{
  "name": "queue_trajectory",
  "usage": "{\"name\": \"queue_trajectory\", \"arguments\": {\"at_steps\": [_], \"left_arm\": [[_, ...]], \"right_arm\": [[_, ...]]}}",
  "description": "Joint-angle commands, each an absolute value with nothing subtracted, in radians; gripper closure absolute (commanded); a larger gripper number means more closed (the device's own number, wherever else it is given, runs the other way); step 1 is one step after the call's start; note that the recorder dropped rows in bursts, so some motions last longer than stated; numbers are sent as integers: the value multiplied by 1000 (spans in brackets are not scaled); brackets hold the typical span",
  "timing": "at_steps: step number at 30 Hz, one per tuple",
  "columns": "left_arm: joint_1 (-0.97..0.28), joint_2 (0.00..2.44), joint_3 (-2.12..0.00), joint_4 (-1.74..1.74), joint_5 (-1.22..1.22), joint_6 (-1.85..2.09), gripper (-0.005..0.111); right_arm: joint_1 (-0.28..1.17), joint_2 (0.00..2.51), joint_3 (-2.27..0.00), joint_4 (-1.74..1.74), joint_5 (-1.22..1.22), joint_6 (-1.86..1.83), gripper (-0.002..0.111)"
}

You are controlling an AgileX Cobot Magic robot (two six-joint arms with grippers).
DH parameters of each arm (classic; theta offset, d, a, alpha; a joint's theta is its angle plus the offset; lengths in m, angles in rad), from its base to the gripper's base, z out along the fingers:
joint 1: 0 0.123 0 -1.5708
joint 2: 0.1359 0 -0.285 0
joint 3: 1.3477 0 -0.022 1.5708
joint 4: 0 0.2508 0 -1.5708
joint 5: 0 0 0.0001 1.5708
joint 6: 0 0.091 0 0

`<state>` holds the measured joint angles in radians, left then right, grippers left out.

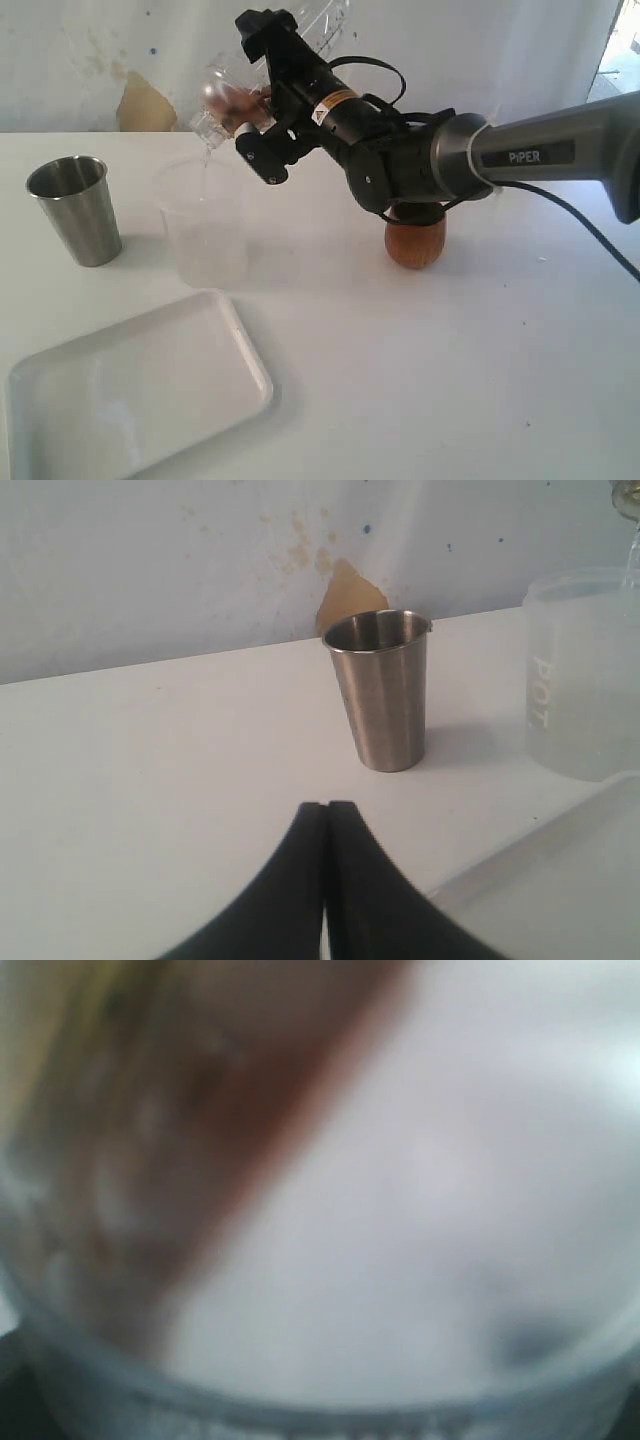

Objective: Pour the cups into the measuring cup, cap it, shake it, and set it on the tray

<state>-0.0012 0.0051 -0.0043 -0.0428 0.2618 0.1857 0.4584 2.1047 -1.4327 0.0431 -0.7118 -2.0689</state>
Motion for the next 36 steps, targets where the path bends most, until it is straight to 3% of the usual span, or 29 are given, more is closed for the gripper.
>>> {"name": "queue_trajectory", "arguments": {"at_steps": [1,36], "left_arm": [[-1,0,0,-44,255,183,107],[-1,0,0,-44,255,183,107]], "right_arm": [[457,2089,-1446,47,-766,-2059,108],[443,2140,-1514,114,-773,-2145,108]]}}
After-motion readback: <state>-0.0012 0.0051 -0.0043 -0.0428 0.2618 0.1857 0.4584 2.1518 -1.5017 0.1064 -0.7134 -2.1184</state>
